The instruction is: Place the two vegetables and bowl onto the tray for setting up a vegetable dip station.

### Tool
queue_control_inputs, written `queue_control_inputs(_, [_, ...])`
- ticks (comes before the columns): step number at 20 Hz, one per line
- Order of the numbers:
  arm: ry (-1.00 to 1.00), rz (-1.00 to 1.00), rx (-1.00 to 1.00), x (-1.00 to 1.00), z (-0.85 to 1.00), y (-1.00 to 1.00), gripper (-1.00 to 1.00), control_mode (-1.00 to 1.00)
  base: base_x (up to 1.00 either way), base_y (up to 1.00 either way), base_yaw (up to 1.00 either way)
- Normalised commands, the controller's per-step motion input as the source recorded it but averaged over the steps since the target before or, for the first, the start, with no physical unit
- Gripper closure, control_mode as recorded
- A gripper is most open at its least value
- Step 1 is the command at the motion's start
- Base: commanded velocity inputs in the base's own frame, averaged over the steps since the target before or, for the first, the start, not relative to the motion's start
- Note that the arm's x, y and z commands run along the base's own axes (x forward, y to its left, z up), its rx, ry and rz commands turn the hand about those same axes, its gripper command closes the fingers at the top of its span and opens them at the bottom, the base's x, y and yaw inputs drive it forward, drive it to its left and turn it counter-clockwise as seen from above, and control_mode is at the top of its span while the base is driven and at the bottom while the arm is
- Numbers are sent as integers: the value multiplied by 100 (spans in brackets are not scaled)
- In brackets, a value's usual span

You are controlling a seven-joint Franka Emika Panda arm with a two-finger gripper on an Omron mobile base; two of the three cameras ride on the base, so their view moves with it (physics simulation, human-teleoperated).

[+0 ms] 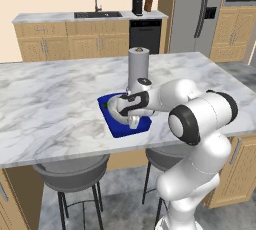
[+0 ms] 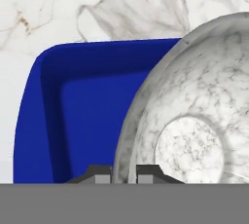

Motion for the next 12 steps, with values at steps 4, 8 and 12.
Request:
queue_control_inputs(4, [0,0,0,0,0,0,100,-100,0,0,0])
queue_control_inputs(8, [0,0,0,0,0,0,100,-100,0,0,0])
queue_control_inputs(12, [0,0,0,0,0,0,-100,-100,0,0,0])
